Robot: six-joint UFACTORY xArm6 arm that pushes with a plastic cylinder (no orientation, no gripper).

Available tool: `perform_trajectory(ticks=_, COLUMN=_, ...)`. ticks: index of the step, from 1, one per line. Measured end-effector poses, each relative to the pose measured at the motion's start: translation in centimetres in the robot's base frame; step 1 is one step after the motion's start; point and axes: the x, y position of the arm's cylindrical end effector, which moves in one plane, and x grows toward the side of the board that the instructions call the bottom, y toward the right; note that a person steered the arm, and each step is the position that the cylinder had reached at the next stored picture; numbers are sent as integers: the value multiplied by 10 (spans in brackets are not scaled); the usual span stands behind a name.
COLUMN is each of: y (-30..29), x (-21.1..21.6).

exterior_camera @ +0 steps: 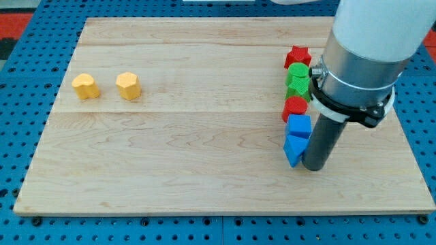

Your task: Move the yellow hexagon towards the top right

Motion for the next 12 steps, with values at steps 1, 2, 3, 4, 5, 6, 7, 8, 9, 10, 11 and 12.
perform_trajectory(ticks=1, y=15, x=13)
perform_trajectory(ticks=2, y=28, x=62)
perform_trajectory(ticks=3, y=-73, x=67)
perform_trajectory(ticks=4, y=-190, x=49)
perform_trajectory(ticks=5, y=-266, x=35)
perform_trajectory(ticks=6, y=-308, x=32)
perform_trajectory(ticks=7, y=-337, x=36)
perform_trajectory(ticks=8, y=-360, x=24)
perform_trajectory(ticks=9, y=-365, x=-26)
perform_trajectory(ticks=10, y=-344, x=-90)
perform_trajectory(ticks=11, y=-291, x=-131)
perform_trajectory(ticks=12, y=-225, x=-192)
